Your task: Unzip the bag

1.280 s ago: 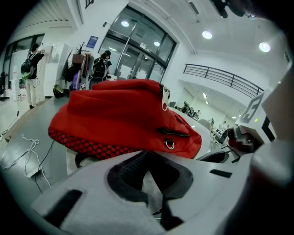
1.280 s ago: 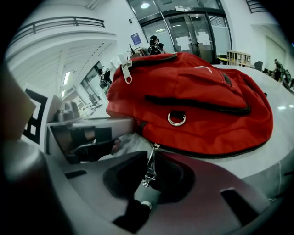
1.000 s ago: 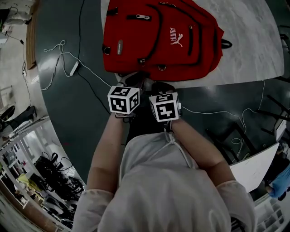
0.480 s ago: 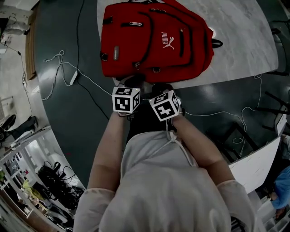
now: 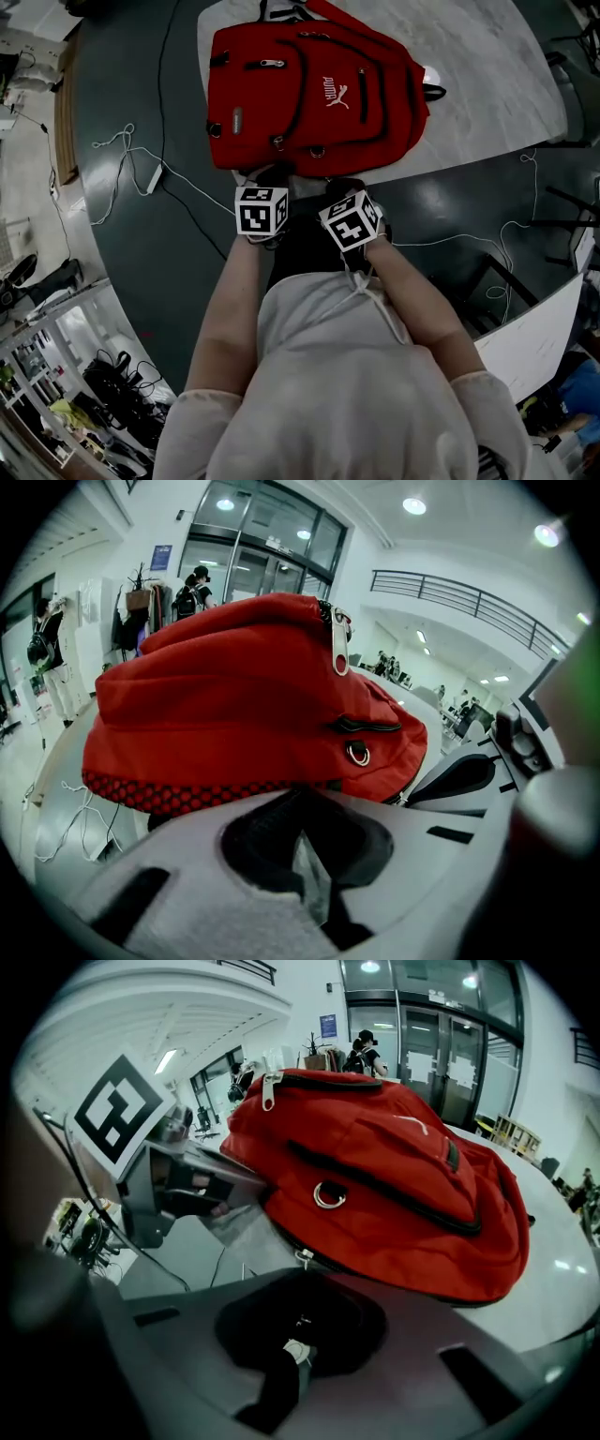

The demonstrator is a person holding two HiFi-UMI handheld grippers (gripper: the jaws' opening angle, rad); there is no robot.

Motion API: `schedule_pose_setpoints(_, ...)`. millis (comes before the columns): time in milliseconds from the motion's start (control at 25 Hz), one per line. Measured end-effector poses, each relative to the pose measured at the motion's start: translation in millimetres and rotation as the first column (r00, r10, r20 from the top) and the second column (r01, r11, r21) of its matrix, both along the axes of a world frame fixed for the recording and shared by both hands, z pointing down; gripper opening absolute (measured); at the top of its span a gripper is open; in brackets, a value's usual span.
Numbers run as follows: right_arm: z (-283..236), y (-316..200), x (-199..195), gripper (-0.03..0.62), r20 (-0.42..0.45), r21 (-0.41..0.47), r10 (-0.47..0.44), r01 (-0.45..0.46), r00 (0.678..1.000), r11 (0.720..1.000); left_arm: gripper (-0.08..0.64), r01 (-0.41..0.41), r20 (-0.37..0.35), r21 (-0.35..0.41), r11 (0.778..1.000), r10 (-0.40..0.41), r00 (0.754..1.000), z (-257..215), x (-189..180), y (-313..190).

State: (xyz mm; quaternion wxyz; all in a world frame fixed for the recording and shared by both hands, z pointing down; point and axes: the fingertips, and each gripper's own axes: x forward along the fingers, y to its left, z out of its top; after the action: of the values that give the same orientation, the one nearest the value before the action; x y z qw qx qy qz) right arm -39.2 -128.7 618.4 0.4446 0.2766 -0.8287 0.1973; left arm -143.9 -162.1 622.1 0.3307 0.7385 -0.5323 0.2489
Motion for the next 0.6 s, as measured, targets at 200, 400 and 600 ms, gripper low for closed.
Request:
schedule_pose_setpoints(200,1,-3,21,0.028,-0.022,0.002,0.022,-0.022,1.000,1.000,0.020,0.004,-0.015,-0.022,1.000,-0.005,1.000,1,-2,1)
schedule_pose_setpoints(400,1,-8,41,0.028,-0.040,0.013,0.043,-0.043,0.998,0.999,0.020,0.001,-0.024,-0.029,1.000,-0.001,1.000,1,-2,0)
schedule_pose_setpoints(600,3,-13,62,0.028,-0.070,0.028,0.061,-0.060,0.996,0.998,0.020,-0.002,-0.022,-0.033,0.999,0.001,1.000,2,-2,0)
